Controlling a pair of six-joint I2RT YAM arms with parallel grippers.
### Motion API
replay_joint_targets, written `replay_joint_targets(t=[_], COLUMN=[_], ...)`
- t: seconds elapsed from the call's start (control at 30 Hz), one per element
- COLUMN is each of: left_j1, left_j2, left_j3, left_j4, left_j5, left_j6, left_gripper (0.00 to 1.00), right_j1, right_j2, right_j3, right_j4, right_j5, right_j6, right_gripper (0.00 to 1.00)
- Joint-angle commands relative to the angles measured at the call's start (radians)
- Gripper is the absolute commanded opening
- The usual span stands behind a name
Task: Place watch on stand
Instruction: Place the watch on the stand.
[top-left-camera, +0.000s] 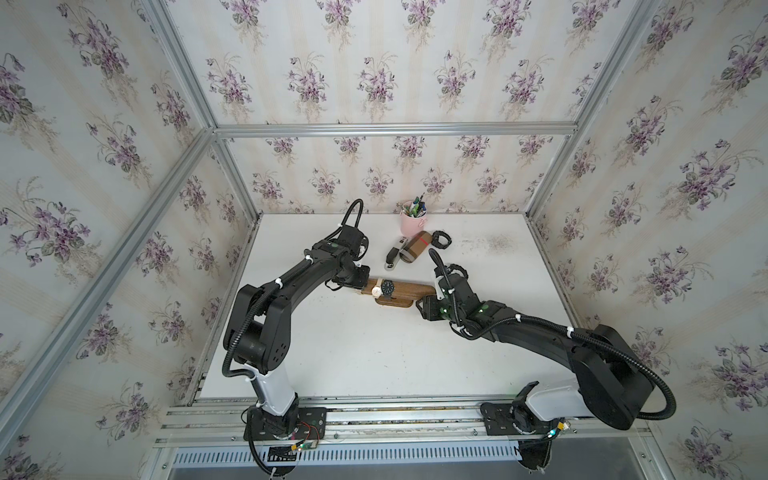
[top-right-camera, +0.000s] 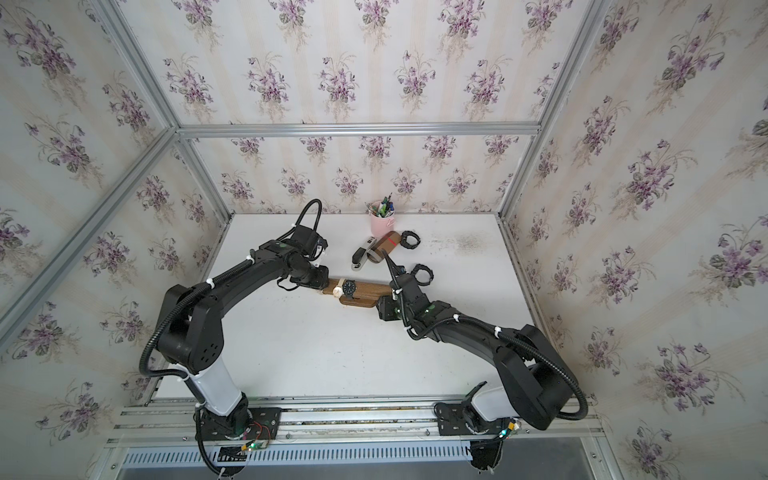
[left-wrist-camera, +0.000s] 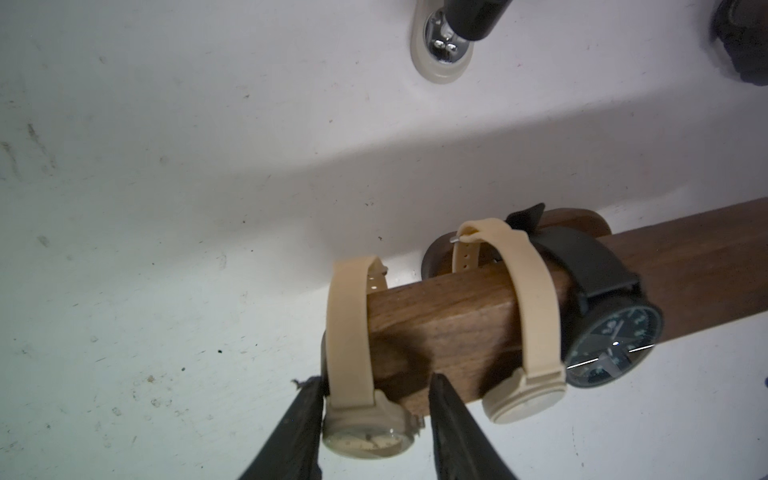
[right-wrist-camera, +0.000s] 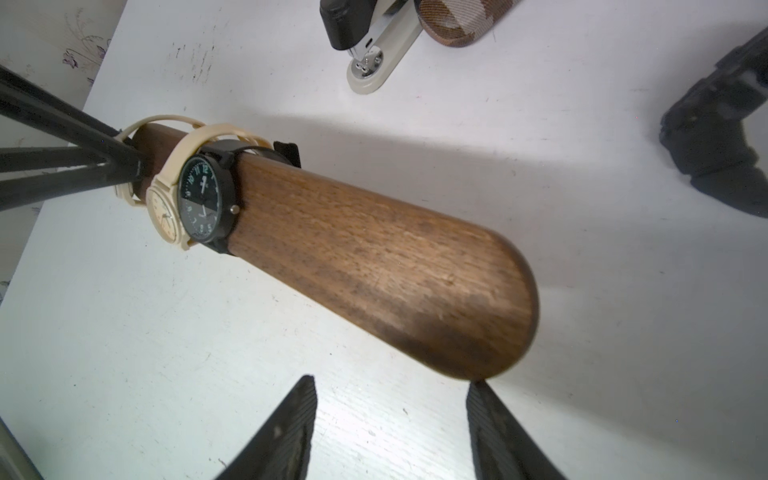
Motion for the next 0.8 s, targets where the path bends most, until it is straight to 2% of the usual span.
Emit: replay_joint_targets(t=[0.0, 0.4, 0.77], left_j1=[-0.004, -0.003, -0.005], left_j2=[-0.010, -0.002, 0.028], left_j3=[-0.002, 0.001, 0.038], left_j4=[0.017, 0.028, 0.040], left_j5=[0.033, 0.054, 0.072], left_j6=[-0.002, -0.011, -0.010], left_gripper=[0.44, 0.42, 0.38], right_j1=[-0.003, -0.003, -0.003], right_j2=[0.008, 0.011, 0.017], right_j3=[0.005, 0.004, 0.005], right_j4=[0.024, 0.030, 0.026], right_j5=[0.006, -0.006, 0.003], right_j6=[0.006, 0.006, -0.003], right_gripper=[0.59, 0.58, 0.51])
